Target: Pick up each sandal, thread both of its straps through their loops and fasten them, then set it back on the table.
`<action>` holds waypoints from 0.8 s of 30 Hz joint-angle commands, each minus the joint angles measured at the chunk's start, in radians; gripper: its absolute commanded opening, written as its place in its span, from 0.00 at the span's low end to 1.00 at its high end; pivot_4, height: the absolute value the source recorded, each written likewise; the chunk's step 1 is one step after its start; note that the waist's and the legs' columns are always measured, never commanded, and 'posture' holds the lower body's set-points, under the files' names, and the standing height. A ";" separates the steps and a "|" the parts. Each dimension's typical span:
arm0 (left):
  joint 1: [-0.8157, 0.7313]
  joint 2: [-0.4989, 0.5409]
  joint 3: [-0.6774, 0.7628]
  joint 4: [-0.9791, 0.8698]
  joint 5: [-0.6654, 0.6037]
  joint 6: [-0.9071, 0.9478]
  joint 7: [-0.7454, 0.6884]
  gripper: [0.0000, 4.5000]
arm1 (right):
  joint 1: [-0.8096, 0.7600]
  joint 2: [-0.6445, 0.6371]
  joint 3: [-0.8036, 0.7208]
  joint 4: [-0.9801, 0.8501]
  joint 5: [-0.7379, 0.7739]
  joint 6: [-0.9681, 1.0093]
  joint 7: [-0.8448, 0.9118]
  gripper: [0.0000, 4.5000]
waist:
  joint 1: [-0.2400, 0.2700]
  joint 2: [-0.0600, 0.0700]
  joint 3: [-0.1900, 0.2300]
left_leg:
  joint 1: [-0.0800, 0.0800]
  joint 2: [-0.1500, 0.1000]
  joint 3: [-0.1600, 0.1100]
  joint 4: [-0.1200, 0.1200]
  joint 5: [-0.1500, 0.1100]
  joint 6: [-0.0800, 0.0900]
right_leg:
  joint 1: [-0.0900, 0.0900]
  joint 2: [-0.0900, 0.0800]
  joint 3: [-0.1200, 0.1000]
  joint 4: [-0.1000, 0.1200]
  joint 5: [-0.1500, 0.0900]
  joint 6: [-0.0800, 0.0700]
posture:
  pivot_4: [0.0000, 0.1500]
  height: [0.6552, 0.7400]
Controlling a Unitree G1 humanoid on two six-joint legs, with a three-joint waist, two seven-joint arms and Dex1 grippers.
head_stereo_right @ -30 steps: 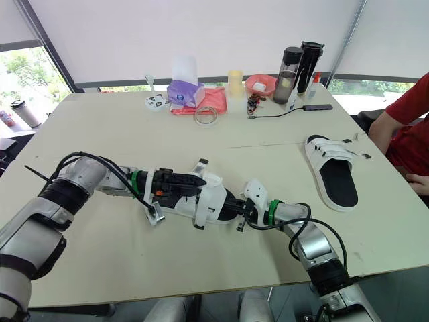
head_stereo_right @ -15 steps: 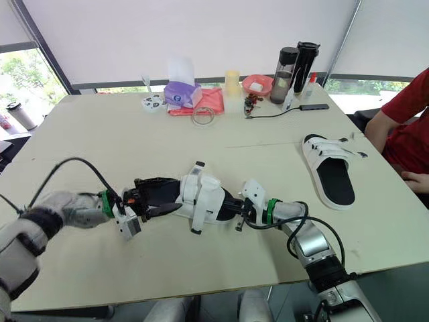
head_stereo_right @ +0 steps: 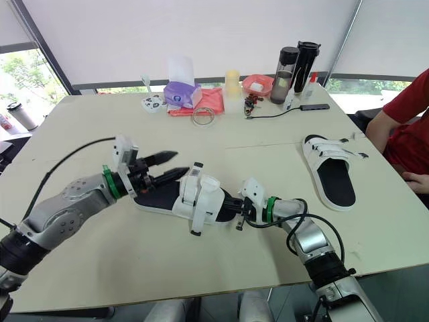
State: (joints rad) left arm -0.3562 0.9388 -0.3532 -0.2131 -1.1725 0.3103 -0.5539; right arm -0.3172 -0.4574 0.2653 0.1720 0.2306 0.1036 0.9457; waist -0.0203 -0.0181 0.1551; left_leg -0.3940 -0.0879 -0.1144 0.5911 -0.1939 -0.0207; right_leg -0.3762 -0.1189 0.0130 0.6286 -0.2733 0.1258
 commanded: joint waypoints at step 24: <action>0.107 -0.224 0.087 0.080 0.467 0.220 -0.477 0.80 | 0.045 -0.031 0.024 0.115 -0.092 0.053 -0.013 0.00 | 0.005 0.002 -0.007 | -0.014 0.003 0.002 0.000 -0.003 0.001 | -0.014 0.000 -0.001 -0.015 0.004 -0.006 | 1.00 1.00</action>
State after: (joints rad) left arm -0.2302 0.7277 -0.2617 -0.1409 -0.7361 0.5352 -1.0113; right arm -0.3193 -0.4628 0.2582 0.1809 0.2245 0.0897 0.9662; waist -0.0157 -0.0162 0.1477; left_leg -0.4080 -0.0848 -0.1125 0.5908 -0.1965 -0.0193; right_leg -0.3897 -0.1189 0.0123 0.6138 -0.2698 0.1194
